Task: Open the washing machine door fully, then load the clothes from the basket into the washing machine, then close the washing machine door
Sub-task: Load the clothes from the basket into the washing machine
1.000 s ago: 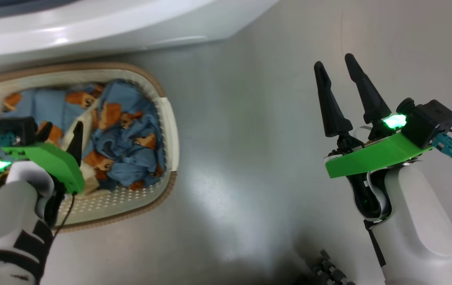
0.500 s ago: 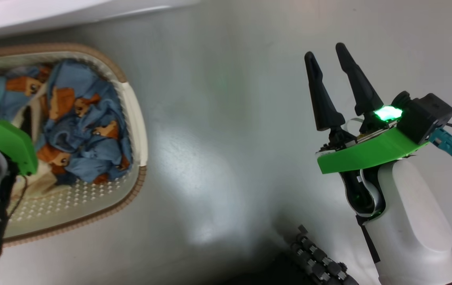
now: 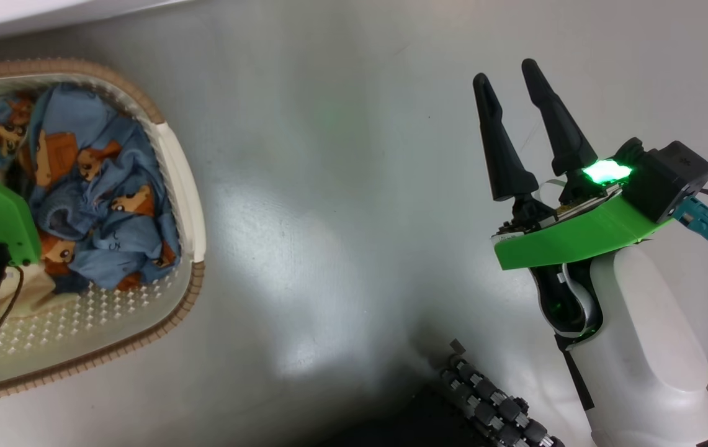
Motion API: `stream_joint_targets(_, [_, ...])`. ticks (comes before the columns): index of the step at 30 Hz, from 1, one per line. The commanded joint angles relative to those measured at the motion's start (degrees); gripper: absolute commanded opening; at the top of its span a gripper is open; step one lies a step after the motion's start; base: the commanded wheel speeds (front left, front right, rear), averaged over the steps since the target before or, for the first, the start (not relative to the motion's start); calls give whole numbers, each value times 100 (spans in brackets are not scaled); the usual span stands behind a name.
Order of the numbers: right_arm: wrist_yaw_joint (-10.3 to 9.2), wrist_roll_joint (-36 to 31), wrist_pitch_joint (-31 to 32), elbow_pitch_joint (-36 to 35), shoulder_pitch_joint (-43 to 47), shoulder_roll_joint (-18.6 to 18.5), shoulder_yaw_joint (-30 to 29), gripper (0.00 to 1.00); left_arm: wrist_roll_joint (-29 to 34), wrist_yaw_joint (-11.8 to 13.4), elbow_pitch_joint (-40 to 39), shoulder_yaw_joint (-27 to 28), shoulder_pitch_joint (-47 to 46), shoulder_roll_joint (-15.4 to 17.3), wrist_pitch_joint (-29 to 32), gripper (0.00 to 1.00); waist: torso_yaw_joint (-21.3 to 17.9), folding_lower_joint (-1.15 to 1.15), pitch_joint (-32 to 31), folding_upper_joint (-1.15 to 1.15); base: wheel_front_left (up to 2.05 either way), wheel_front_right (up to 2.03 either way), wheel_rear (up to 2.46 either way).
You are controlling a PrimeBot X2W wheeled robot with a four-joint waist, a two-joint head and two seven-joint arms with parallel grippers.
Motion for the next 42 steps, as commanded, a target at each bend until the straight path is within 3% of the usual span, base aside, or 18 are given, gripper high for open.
stream_joint_targets(1, [9, 36, -27, -105, 164, 27, 89, 100, -6, 11, 18, 58, 46, 191, 40, 0, 19, 0, -28, 0, 0, 0, 0])
stream_joint_targets(12, [9, -37, -27, -27, 148, 28, 50, 100, -203, -115, 72, 77, 318, 21, -352, 0, 251, 0, -581, 0, 0, 0, 0])
stream_joint_targets(21, [9, -119, -27, 118, 291, 28, -18, 100, -471, -210, -54, 84, 883, -180, -905, 0, 453, 0, -1420, 0, 0, 0, 0])
stream_joint_targets(34, [9, -162, -27, 363, 747, -143, -116, 100, -1108, -219, -1087, 45, 1967, -342, -1096, 0, 761, 0, -2720, 0, 0, 0, 0])
stream_joint_targets(42, [9, -154, -27, 432, 973, -337, -177, 100, -1118, -219, -2004, 414, 2572, -334, -1100, 0, 959, 0, -3348, 0, 0, 0, 0])
